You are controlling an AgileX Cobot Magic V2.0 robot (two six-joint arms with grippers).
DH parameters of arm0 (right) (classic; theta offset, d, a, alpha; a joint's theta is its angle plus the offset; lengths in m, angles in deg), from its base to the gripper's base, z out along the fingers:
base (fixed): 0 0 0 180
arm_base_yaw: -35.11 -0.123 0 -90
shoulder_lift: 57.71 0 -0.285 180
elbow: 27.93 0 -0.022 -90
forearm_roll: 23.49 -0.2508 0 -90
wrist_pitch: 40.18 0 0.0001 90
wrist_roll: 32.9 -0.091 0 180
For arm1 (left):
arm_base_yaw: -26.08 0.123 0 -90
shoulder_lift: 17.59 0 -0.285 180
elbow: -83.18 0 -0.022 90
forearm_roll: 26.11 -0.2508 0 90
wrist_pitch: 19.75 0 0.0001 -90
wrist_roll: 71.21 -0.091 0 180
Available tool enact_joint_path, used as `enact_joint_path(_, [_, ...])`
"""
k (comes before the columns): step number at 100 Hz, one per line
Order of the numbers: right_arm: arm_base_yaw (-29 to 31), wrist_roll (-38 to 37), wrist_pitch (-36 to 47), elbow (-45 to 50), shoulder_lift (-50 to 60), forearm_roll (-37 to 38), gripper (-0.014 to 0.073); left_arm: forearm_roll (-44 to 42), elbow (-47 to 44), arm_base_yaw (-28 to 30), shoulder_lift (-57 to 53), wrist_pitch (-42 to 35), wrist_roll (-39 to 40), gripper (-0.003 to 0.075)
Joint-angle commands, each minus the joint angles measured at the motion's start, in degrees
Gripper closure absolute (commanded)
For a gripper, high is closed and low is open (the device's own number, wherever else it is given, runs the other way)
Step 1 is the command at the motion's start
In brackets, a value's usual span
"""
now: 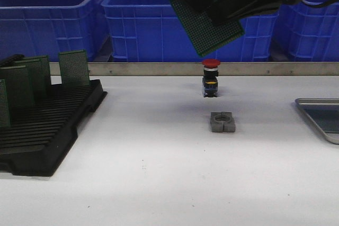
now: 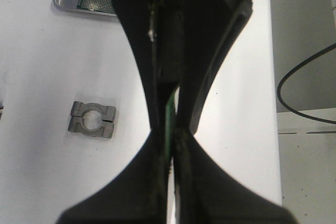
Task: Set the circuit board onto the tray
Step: 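Release the left gripper and carry the board toward the metal tray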
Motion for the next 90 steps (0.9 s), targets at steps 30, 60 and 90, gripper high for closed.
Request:
enact_joint_path(30, [0.0,-0.5,-3.3,-1.5,2.3,-4.2,0.0659,3.6,1.4,-0.3,-3.2,2.2,0.5,0.0567])
enact_joint_path(60, [0.0,-0.6,-3.2,-1.5,2.3,-4.1,0.0659,3.6,1.4,-0.3,-3.2,2.2,0.5,0.0028])
enact_joint_path(90, [2.7,-16.3,-2.9,-5.5,2.6,9.7,0.0659,3.6,1.4,-0.3,-3.2,2.2,0.6,0.0067])
